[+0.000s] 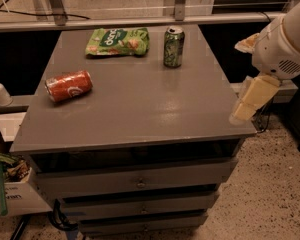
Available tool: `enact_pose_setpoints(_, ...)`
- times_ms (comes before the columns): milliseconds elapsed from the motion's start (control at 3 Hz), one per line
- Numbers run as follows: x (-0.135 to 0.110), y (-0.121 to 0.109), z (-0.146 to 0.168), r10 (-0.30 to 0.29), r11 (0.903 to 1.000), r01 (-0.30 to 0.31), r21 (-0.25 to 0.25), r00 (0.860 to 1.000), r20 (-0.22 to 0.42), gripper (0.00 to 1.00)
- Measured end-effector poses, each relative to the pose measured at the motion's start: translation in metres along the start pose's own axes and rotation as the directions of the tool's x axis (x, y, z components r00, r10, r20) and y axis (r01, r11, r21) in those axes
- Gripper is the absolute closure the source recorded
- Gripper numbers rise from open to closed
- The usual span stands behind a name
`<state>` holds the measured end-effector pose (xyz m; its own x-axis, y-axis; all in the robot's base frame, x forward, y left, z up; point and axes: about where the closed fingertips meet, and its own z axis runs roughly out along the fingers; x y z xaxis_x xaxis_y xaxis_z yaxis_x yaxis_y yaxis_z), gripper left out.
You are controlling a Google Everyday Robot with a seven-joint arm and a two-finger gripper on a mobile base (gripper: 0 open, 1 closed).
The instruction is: Move green can near coke can
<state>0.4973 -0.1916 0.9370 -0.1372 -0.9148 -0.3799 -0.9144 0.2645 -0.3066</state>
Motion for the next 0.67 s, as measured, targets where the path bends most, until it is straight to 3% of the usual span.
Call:
enact_pose_setpoints(333,-0.004,-0.030,0.028,0.029,0.9984,-0.031,0.046,0.999,0.046,0.00)
enact_pose_setpoints(667,-0.004,-0.063,0.060,0.091,0.9938,-0.095,0.058,0.993,0.079,0.00)
